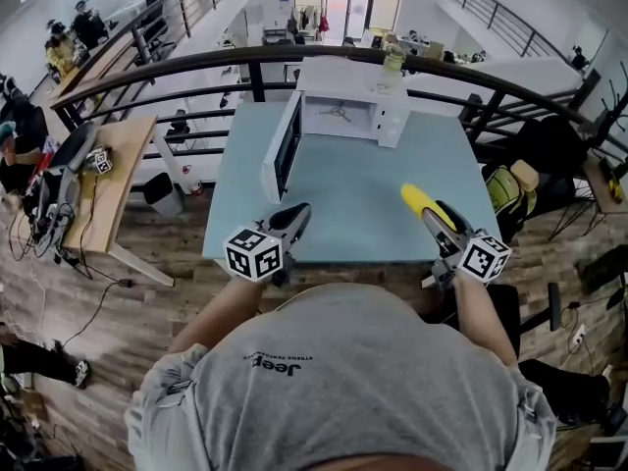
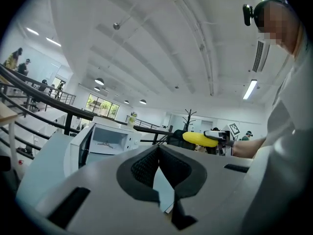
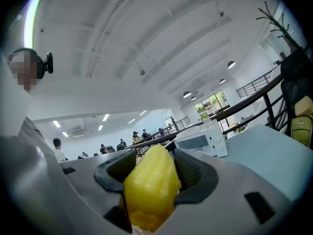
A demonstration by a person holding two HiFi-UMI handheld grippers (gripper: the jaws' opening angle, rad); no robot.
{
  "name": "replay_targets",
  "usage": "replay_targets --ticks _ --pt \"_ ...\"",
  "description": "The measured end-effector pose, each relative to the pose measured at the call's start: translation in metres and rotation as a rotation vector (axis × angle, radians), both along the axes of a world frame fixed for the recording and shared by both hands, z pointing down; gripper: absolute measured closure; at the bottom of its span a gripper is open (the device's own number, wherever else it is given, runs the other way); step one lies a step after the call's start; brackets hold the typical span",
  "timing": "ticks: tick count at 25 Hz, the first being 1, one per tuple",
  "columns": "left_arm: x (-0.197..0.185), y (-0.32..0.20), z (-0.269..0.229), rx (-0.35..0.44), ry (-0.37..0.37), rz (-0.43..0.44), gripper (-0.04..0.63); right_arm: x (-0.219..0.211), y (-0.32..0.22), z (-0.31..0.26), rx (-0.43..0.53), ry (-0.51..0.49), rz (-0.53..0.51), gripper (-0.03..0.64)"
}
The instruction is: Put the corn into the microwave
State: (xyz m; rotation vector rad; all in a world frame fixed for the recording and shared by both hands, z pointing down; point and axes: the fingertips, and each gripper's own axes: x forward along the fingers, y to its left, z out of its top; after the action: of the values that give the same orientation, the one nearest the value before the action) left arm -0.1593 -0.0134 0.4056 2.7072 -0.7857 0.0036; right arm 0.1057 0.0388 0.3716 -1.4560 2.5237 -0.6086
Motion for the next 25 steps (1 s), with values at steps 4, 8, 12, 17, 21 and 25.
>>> replay_targets --ticks 4,8,12,17,21,25 --pt "-0.019 -0.024 0.006 -0.025 -0.002 0.013 0.577 -0.02 -0.026 0.004 -0.021 -0.004 0.008 0.364" --pt "-0.029 -0.046 0.008 -0.028 -0.001 0.024 0.577 -0.029 -0.05 0.01 -0.04 -0.013 0.016 0.364" --pt "-0.04 -0.073 0.014 -0.038 -0.002 0.017 0.577 -0.035 -0.078 0.018 -0.06 -0.007 0.016 0.364" --pt "-0.023 -0.1 0.031 -0.087 -0.021 0.0 0.577 -0.024 -0.114 0.029 -0.082 -0.019 -0.02 0.364" --pt "0.027 -0.119 0.048 -0.097 -0.065 -0.005 0.577 0.017 -0.147 0.049 -0.089 -0.056 -0.065 0.364" --pt "0.09 -0.156 0.051 -0.115 -0.078 -0.056 0.577 0.065 -0.192 0.068 -0.088 -0.065 -0.146 0.364"
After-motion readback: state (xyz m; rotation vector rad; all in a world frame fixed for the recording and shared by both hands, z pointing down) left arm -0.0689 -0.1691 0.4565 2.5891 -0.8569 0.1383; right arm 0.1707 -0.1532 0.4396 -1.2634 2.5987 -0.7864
